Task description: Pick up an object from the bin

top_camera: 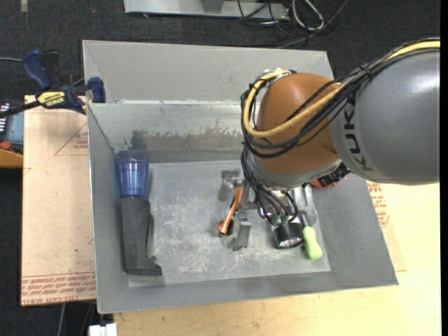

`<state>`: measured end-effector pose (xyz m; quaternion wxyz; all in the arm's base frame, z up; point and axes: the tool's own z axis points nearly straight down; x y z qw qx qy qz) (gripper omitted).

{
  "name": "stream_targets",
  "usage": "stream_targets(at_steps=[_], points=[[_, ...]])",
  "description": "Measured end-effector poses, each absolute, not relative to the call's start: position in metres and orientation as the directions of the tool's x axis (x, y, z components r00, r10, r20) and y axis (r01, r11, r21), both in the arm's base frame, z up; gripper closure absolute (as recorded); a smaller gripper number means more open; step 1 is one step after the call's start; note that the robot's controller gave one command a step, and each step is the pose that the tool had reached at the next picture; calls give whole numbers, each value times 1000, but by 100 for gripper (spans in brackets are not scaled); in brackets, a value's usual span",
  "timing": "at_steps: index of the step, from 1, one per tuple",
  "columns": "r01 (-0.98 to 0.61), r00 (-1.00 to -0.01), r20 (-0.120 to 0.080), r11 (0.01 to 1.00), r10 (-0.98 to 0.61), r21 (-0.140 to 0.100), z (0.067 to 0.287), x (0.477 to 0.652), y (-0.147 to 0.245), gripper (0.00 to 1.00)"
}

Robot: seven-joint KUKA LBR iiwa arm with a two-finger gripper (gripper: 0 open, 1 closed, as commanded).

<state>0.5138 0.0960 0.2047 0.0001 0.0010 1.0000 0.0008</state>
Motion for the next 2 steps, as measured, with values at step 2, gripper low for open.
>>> stream_targets(at_steps=[2], points=[[6,-1000,-4,1000,6,3,196,524,98,0]])
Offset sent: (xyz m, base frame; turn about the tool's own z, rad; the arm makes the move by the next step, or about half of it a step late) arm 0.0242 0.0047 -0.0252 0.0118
